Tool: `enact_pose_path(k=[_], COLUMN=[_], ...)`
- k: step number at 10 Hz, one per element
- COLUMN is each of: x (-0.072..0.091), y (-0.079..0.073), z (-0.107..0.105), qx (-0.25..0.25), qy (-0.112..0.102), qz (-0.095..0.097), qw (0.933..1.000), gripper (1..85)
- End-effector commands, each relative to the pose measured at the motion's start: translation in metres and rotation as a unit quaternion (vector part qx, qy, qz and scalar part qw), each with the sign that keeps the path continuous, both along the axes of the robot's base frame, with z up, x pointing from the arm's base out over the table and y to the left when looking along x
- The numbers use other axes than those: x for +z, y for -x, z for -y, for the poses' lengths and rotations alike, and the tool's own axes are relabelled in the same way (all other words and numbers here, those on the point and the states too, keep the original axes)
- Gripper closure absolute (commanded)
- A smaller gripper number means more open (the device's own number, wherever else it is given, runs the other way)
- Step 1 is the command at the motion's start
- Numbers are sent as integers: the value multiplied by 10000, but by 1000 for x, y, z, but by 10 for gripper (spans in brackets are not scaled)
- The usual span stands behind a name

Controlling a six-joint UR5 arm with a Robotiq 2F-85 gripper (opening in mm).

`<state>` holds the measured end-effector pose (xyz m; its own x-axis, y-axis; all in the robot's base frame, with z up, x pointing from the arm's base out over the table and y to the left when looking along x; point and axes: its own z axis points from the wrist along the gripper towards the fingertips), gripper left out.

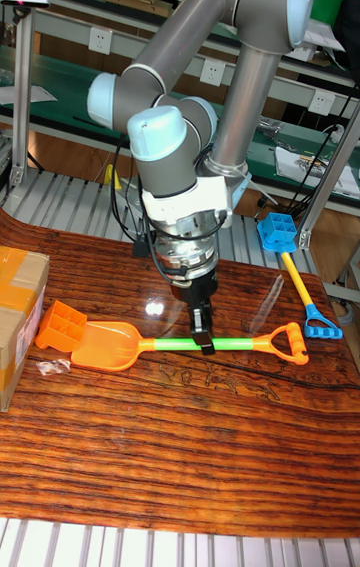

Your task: Use a shovel to scoop up an object

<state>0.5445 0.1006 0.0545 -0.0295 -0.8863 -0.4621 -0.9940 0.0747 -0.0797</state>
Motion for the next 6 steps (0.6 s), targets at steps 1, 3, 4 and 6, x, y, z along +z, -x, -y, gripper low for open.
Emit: enact_pose_path(k=[1,3,4,6], x=[6,6,6,0], y=[-2,-1,0,4], z=[-6,-7,-6,4], qx=[-11,37,84,159], qy=[-188,-192,-179,-103], qz=[35,26,34,39], qw=[9998,9998,9998,9998], gripper=[843,843,843,843])
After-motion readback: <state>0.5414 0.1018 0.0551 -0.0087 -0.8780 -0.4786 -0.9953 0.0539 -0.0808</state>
